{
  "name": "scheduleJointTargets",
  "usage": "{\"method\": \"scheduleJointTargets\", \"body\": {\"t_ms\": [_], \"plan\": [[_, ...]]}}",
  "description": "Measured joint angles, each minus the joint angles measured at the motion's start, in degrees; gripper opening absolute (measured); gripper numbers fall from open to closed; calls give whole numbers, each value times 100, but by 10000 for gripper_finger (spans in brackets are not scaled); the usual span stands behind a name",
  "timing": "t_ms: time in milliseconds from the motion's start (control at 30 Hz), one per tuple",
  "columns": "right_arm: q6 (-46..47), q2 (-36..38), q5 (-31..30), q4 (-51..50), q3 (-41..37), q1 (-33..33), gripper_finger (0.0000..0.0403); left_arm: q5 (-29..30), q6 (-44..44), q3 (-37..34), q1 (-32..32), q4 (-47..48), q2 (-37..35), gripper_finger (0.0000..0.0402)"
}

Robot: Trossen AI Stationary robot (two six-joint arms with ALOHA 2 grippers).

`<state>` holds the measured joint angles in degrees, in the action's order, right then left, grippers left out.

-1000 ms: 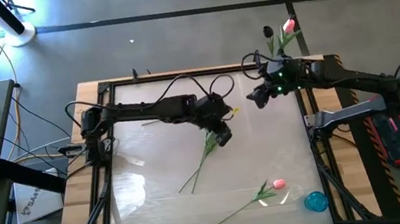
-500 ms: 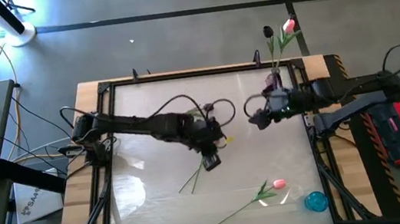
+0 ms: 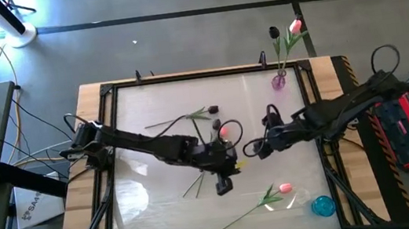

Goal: Sort flowers into vase by color
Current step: Put the bottom right pink flower into the purple vase

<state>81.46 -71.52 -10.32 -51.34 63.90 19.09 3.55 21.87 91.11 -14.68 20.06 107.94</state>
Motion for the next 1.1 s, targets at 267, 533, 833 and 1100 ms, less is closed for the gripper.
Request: {"method": "scheduleJointTargets", "body": {"t_ms": [267,533,833,1100], "plan": [[504,182,477,-373,54,434,236,86,-71,-649,-302,-1958,372,44],[1254,276,240,-1620,619,917,236,352,-378,-770,-869,-3532,1370,44],[1761,257,128,-2080,885,1312,236,891,-777,-472,-1181,-4825,2556,58],[2034,257,-25,-2091,890,1601,236,1023,-584,-214,-1197,-4286,3032,101]]}}
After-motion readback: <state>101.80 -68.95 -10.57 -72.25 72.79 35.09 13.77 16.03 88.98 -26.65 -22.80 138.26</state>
